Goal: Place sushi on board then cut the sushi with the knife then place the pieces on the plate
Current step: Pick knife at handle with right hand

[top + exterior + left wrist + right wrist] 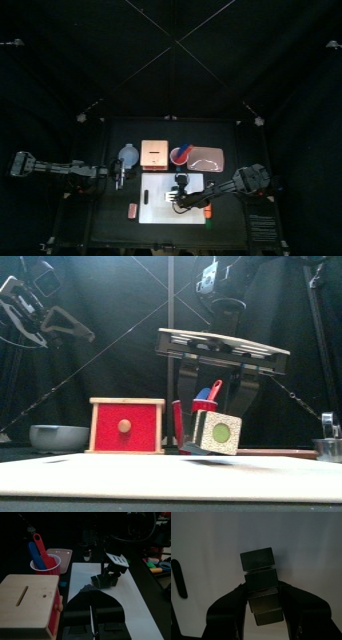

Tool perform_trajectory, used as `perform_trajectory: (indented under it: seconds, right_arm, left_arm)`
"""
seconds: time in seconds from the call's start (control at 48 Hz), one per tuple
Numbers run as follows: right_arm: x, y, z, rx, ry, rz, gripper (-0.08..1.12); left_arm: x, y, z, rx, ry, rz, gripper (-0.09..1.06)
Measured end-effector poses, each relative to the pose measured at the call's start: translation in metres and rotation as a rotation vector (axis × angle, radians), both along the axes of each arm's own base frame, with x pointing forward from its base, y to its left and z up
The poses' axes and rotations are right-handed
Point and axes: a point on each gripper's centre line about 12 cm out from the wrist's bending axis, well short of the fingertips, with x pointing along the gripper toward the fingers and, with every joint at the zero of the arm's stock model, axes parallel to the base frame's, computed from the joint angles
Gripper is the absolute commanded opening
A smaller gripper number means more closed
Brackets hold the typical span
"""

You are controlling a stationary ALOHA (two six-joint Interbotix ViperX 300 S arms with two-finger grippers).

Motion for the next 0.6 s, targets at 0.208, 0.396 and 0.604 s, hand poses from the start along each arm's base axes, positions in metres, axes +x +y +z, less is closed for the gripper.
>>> perform_trajectory:
  seconds: [0.208,0.396,0.604]
  right_arm:
    - [0.0014,0.0003,-0.0017,0.01,-0.024,0.01,0.73]
    - [-0.0003,0.0003,-0.005,0.013,-0.024,0.015,0.85]
    - [0.0018,0.0013,-0.0058,0.026,-0.045,0.026,0.9]
  left_arm:
    - [-0.0004,-0.001,-0.0002,0.014,0.005,-0.01,-0.03]
    - [-0.0008,-0.0011,0.0001,0.016,0.005,-0.011,-0.03]
    - [-0.0009,-0.0011,0.0003,0.016,0.005,-0.011,-0.03]
